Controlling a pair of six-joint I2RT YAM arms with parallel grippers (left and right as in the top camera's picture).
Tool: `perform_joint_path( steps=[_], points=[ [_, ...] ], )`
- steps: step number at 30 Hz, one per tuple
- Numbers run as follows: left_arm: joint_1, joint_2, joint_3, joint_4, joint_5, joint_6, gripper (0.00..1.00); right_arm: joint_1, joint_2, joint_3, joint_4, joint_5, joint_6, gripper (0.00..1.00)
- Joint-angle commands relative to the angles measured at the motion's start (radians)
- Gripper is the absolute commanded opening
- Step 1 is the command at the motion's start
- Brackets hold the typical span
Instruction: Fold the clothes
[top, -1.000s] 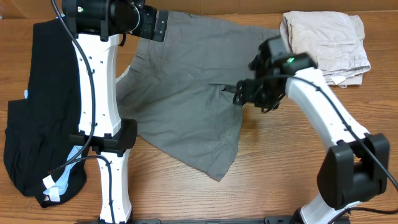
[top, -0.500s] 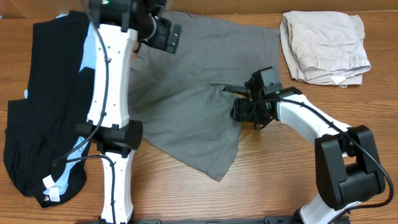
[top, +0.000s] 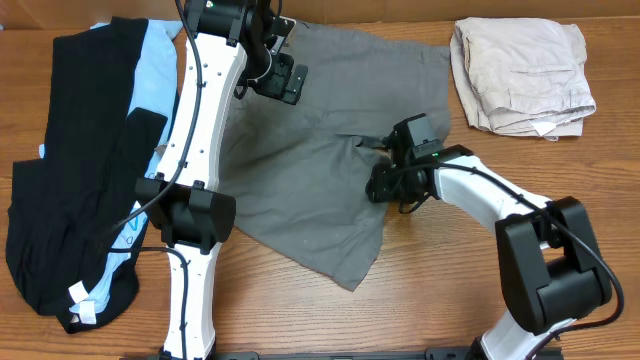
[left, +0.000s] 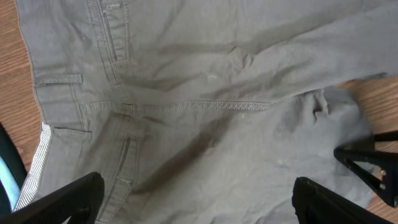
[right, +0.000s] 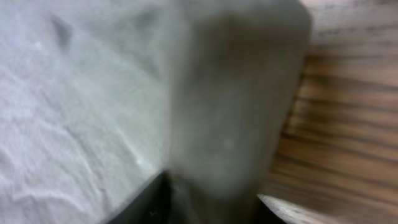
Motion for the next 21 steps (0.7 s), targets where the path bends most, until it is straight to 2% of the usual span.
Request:
perform_joint_path(
  steps=[1, 3, 4, 7, 10, 14, 21],
  points=[
    [-0.002, 0.008, -0.004, 0.004, 0.000, 0.009, 0.98, 0.001, 0.011, -0.002, 0.005, 0.002, 0.008, 0.13],
    [-0.002, 0.008, -0.004, 0.004, 0.000, 0.009, 0.98, -0.012, 0.011, 0.006, -0.008, 0.002, 0.009, 0.05],
    [-0.002, 0.008, -0.004, 0.005, 0.000, 0.009, 0.98, -0.018, 0.011, 0.015, -0.026, 0.003, 0.011, 0.04],
    [-0.002, 0.008, -0.004, 0.007, 0.000, 0.009, 0.98, -0.032, 0.009, 0.101, -0.177, 0.038, 0.011, 0.04],
    [-0.003, 0.008, -0.004, 0.007, 0.000, 0.009, 0.98, -0.023, 0.008, 0.253, -0.401, 0.145, 0.011, 0.04],
    [-0.003, 0.008, -0.004, 0.008, 0.000, 0.009, 0.98, 0.021, 0.008, 0.404, -0.562, 0.265, 0.025, 0.04],
    [-0.004, 0.008, -0.004, 0.022, 0.000, 0.008, 0.98, 0.131, 0.057, 0.431, -0.562, 0.325, 0.045, 0.05]
  ],
)
